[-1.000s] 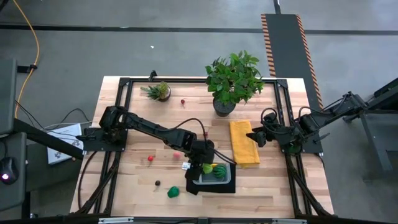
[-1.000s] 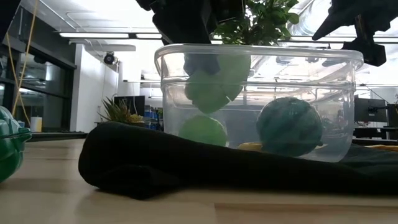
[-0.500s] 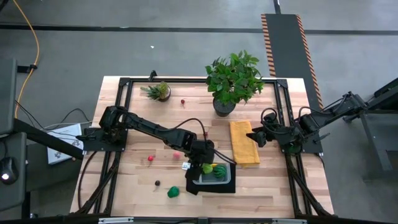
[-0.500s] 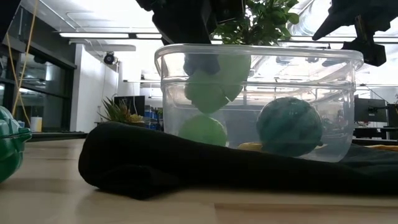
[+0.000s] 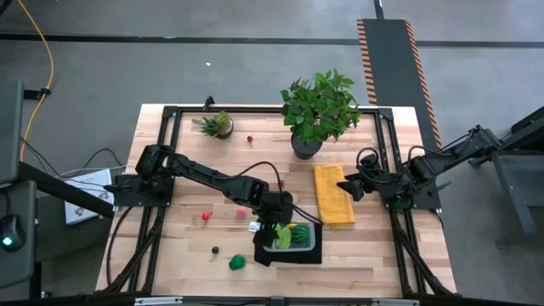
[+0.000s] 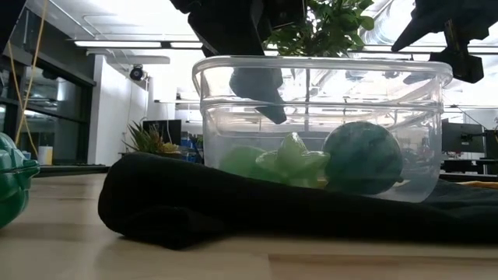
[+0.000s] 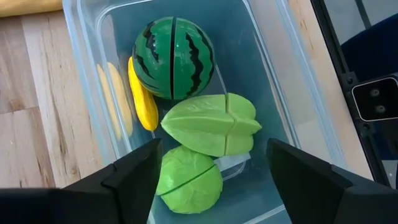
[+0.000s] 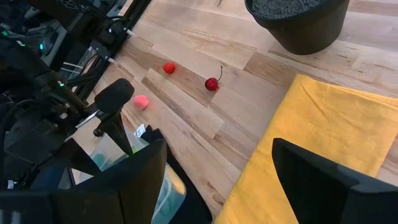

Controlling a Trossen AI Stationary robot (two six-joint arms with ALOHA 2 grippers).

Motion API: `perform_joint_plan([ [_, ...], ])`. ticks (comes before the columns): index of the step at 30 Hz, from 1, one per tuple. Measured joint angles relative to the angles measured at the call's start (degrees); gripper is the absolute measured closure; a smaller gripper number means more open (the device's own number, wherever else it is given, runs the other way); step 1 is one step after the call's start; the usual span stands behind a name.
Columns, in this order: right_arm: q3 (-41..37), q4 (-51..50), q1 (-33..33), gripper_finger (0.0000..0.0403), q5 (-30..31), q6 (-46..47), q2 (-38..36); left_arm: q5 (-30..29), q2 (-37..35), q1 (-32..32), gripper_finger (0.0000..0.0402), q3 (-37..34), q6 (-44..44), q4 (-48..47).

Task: Pick and placing Produce into tupperware
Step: Put the bell pepper into the transparent bin

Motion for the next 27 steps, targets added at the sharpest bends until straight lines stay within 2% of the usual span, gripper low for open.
perform_joint_plan([
  [12,0.01,0.0,0.0,0.0121,-0.01,0.0,0.0,-0.26,-0.02,0.02,0.0185,0.0,0.51,-0.44],
  [27,0.01,-0.01,0.0,0.0121,-0.01,0.0,0.0,-0.24,-0.02,0.06,0.0319,0.0,1.6,-2.64],
])
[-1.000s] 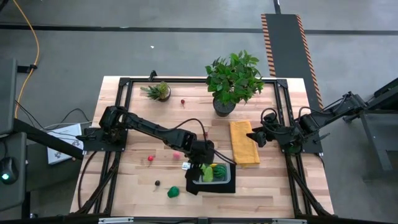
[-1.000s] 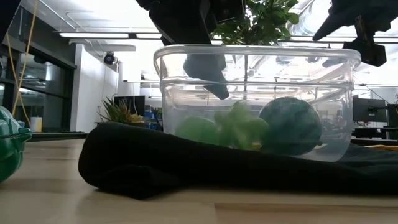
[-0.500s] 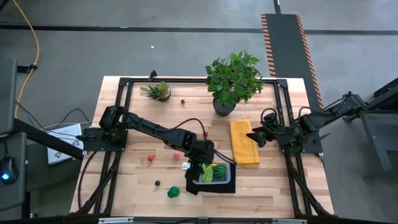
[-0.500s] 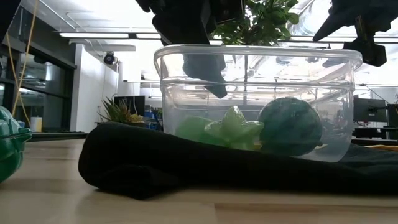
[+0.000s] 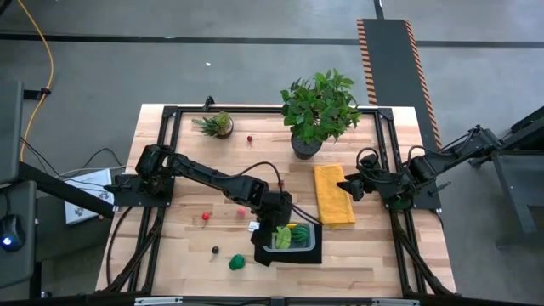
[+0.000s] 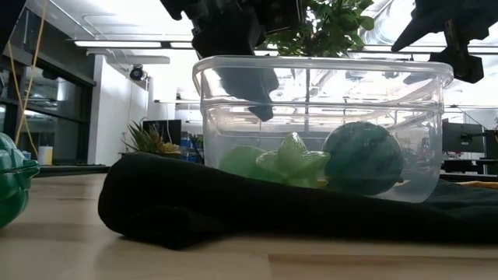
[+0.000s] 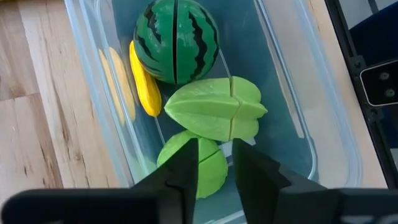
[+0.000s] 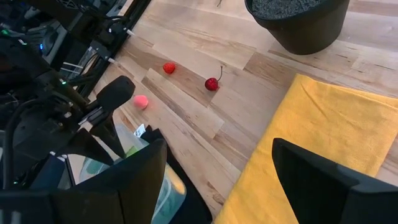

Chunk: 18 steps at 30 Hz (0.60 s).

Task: Pick and placing Produce into tupperware
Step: Put the bell pepper into the transparent bin

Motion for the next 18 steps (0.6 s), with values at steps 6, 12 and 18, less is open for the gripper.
perform_joint_plan([
  [6,-0.02,-0.01,0.01,0.0121,0.01,0.0,0.02,-0.87,-0.02,0.0,0.0364,2.89,1.76,-3.35],
  [12,-0.01,-0.01,0.0,0.0121,0.11,0.0,0.02,-4.7,-0.07,0.0,0.0398,9.46,5.41,-9.18],
  [18,-0.01,-0.01,0.01,0.0121,0.11,0.0,0.0,-7.45,-0.07,0.98,0.0393,14.79,7.17,-16.45],
])
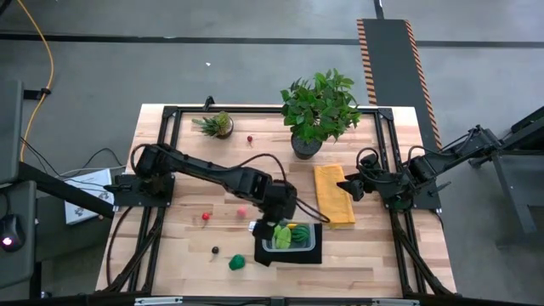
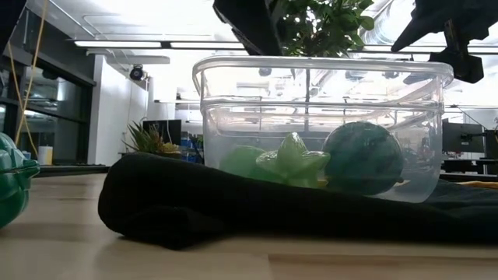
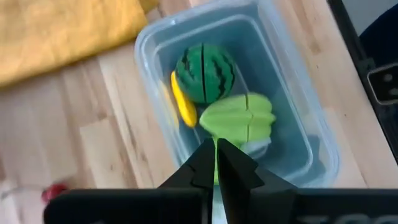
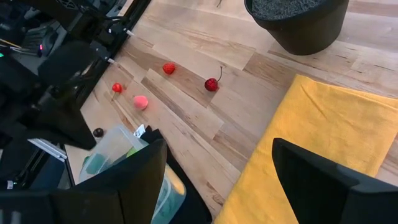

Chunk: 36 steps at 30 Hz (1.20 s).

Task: Pick and placing Produce into tupperware
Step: Put the bell pepper into the transparent bin

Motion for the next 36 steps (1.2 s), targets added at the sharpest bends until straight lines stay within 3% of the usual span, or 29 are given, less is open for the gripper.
perform_joint_plan([
  [11,0.01,0.0,0.0,0.0121,0.04,0.0,0.02,0.22,-1.62,7.33,0.04,3.52,0.39,-16.2],
  [23,-0.04,-0.08,0.0,0.0121,0.07,0.02,0.02,-0.09,-12.52,10.19,0.0401,2.79,-2.43,-27.54],
  [27,-0.04,-0.04,0.0,0.0121,0.09,0.04,0.01,-0.93,-18.84,9.01,0.0401,-3.25,-6.01,-27.1],
  [36,-0.04,0.5,-0.02,0.0121,1.25,0.04,0.01,-5.45,-37.3,6.25,0.0401,-25.34,-22.23,-17.61],
])
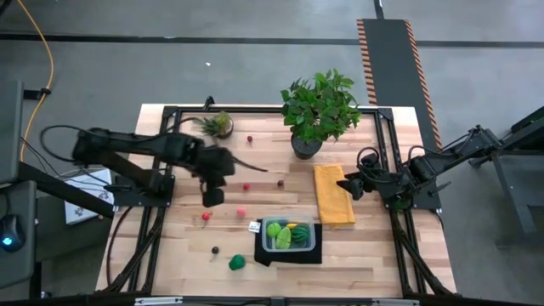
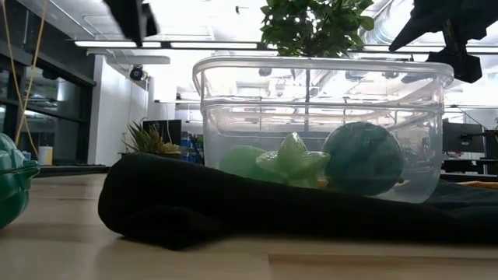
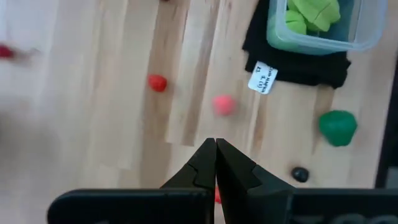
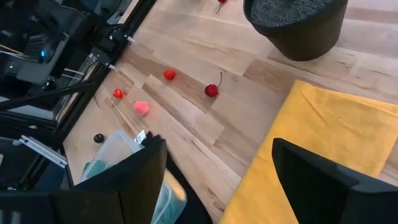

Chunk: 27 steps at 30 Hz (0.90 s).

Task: Pick and placing Produce into tupperware
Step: Put the bell pepper into the transparent bin

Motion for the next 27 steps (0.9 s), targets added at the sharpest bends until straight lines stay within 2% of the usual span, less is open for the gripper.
perform_joint_plan([
  [5,0.0,0.1,0.02,0.0121,0.01,0.14,-0.01,0.12,-9.41,-3.97,0.0401,-9.9,-10.21,7.48],
  [10,0.0,0.31,0.02,0.0121,0.0,0.17,-0.02,0.44,-14.78,-9.27,0.0401,-16.89,-18.8,12.66],
  [18,0.0,0.37,0.02,0.0121,-0.13,0.54,0.0,-0.09,-15.59,-18.22,0.0401,-26.24,-28.72,18.47],
  [27,0.0,0.38,0.01,0.0121,-0.13,1.07,-0.02,-0.19,-14.93,-26.65,0.0401,-37.01,-37.76,37.89],
])
